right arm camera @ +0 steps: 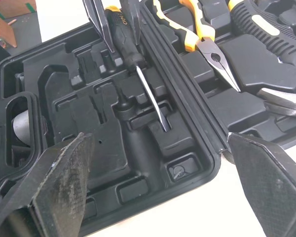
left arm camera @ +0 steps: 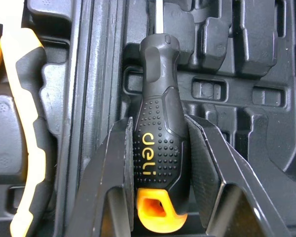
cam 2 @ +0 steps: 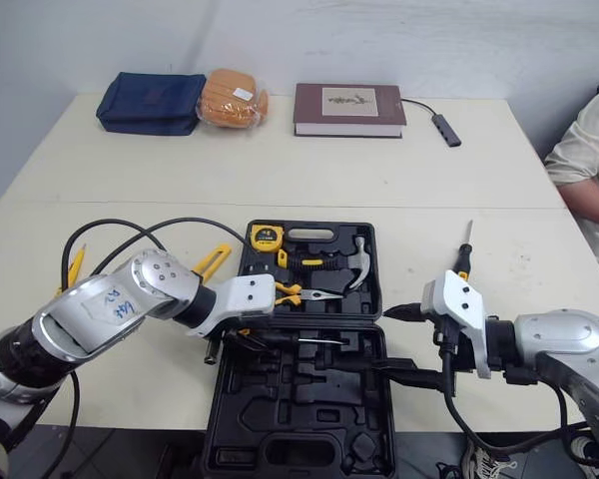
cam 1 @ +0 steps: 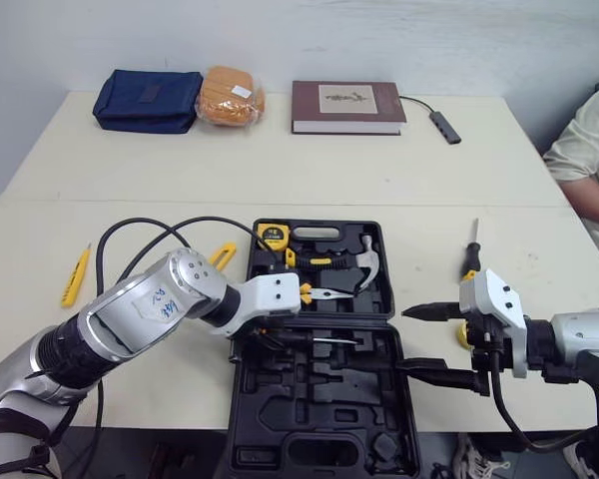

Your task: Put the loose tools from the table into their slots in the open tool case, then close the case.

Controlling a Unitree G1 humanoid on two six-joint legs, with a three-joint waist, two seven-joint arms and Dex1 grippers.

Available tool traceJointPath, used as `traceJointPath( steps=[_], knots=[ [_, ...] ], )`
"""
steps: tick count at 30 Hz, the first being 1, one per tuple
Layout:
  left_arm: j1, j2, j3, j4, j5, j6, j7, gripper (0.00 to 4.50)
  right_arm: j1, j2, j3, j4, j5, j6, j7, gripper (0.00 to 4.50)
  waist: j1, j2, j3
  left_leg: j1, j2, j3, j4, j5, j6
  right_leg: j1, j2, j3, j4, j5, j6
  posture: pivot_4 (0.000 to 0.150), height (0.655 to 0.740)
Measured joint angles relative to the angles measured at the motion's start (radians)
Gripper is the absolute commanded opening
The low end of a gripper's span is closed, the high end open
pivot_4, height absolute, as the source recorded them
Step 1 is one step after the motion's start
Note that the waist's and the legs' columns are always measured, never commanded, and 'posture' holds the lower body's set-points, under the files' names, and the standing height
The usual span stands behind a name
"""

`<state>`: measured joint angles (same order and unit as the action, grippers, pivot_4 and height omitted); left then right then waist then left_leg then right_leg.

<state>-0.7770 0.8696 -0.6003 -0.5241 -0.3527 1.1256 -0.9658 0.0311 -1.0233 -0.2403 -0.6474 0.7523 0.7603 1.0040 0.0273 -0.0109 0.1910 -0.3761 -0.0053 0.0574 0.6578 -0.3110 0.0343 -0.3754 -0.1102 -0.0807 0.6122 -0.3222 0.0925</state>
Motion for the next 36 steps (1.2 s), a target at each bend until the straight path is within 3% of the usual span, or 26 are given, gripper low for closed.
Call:
traceJointPath(
  steps=[3, 7, 11, 17, 30, 33, 36],
  knots=[
    [0.001, -0.001, 0.000, 0.010, 0.003, -0.019, -0.011, 0.85, 0.000, 0.008, 0.000, -0.002, 0.001, -0.001, -0.007, 4.50, 0.001, 0.000, 0.000, 0.000, 0.000, 0.000, 0.001, 0.000, 0.000, 0.000, 0.000, 0.000, 0.000, 0.000, 0.000, 0.150, 0.7400],
    [0.005, 0.006, 0.000, 0.007, 0.006, -0.040, -0.031, 2.67, 0.016, 0.014, 0.000, -0.021, 0.010, -0.001, -0.015, 4.50, 0.001, 0.000, 0.000, 0.000, 0.000, -0.001, 0.001, 0.000, 0.000, 0.001, 0.000, 0.000, 0.000, 0.000, 0.000, 0.150, 0.7400],
    [0.005, 0.009, 0.010, 0.007, 0.001, -0.057, -0.044, 3.67, 0.020, 0.014, -0.001, -0.029, 0.019, 0.000, -0.017, 4.50, 0.000, 0.000, 0.000, 0.000, 0.000, -0.001, 0.003, 0.000, 0.000, 0.001, 0.000, 0.000, 0.001, 0.000, 0.001, 0.150, 0.7400],
    [0.030, 0.051, 0.155, 0.040, -0.011, -0.047, -0.042, 3.67, 0.059, 0.015, -0.013, -0.036, 0.024, 0.000, -0.029, 4.50, -0.001, 0.000, 0.000, 0.000, 0.000, -0.001, 0.003, 0.000, 0.000, 0.001, 0.000, 0.000, 0.001, 0.000, 0.001, 0.150, 0.7400],
    [0.061, 0.006, 0.111, 0.115, 0.064, -0.287, -0.131, 3.67, 0.020, 0.022, -0.015, -0.040, 0.041, 0.002, -0.056, 4.50, -0.001, 0.000, 0.000, 0.000, 0.000, -0.001, 0.003, 0.000, 0.001, 0.001, 0.000, 0.000, 0.001, 0.000, 0.001, 0.150, 0.7400],
    [0.114, -0.069, 0.147, 0.149, 0.046, -0.344, -0.122, 3.01, 0.021, 0.024, -0.005, -0.042, 0.039, 0.000, -0.061, 4.50, -0.001, 0.000, 0.000, -0.001, 0.000, -0.001, 0.003, -0.001, 0.001, 0.001, 0.000, 0.000, 0.001, 0.000, 0.001, 0.150, 0.7400],
    [0.169, -0.134, 0.213, 0.199, 0.019, -0.453, -0.124, 1.65, 0.019, 0.035, 0.000, -0.047, 0.037, -0.002, -0.067, 4.50, -0.001, 0.000, 0.000, -0.001, 0.000, -0.001, 0.004, -0.001, 0.001, 0.001, 0.000, -0.001, 0.001, 0.000, 0.001, 0.150, 0.7400]
  ],
)
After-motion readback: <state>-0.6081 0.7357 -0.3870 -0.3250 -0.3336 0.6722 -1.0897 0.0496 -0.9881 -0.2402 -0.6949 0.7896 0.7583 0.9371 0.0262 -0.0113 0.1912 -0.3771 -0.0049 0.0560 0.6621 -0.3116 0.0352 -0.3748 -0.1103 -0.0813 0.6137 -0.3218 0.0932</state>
